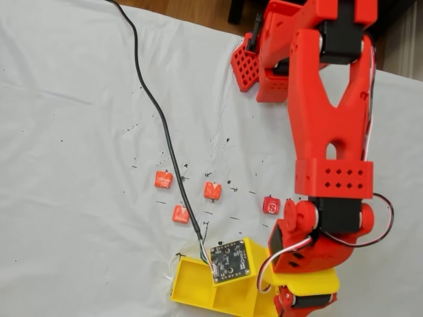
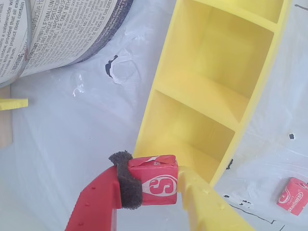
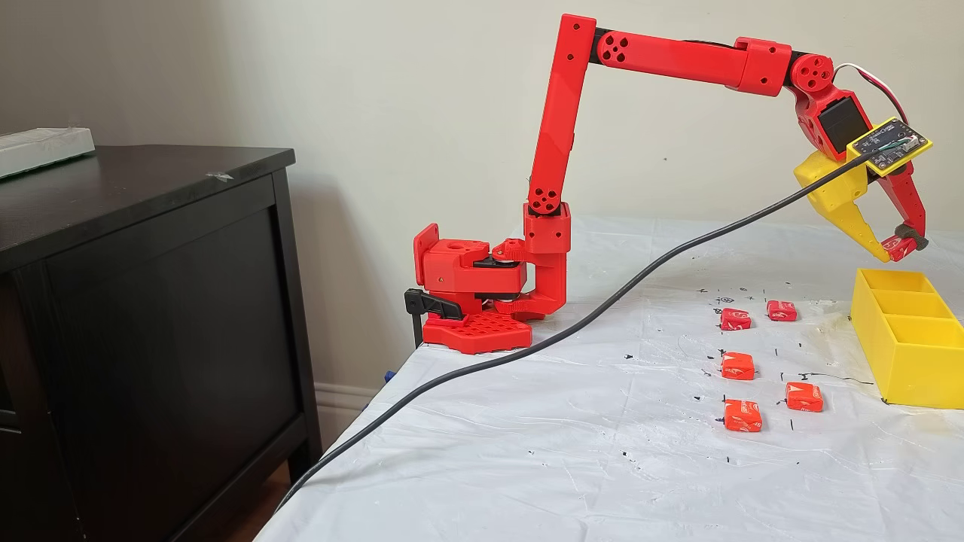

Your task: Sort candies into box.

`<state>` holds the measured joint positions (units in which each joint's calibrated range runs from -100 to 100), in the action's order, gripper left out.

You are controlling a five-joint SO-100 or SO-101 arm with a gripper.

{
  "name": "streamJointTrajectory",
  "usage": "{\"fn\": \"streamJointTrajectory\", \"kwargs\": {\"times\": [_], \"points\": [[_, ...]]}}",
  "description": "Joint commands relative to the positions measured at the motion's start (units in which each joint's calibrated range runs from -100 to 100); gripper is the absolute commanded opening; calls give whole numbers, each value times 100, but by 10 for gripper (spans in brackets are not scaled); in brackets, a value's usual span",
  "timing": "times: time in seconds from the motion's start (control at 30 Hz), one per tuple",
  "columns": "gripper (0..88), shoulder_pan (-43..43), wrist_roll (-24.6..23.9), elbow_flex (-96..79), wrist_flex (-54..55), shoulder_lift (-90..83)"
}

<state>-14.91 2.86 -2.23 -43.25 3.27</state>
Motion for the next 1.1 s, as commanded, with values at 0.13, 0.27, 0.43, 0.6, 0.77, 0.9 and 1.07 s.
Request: {"fn": "streamJointTrajectory", "kwargs": {"times": [0.13,0.27,0.43,0.6,0.77,0.9,1.07], "points": [[203,-94,-20,137,56,-132],[301,-94,-39,119,-10,-182],[314,-94,-44,119,-43,-225],[316,-103,-54,119,-223,-386],[193,-139,-24,128,-755,-742],[2,-184,-78,119,-1189,-997],[2,-275,-93,-255,-1639,-1557]]}}
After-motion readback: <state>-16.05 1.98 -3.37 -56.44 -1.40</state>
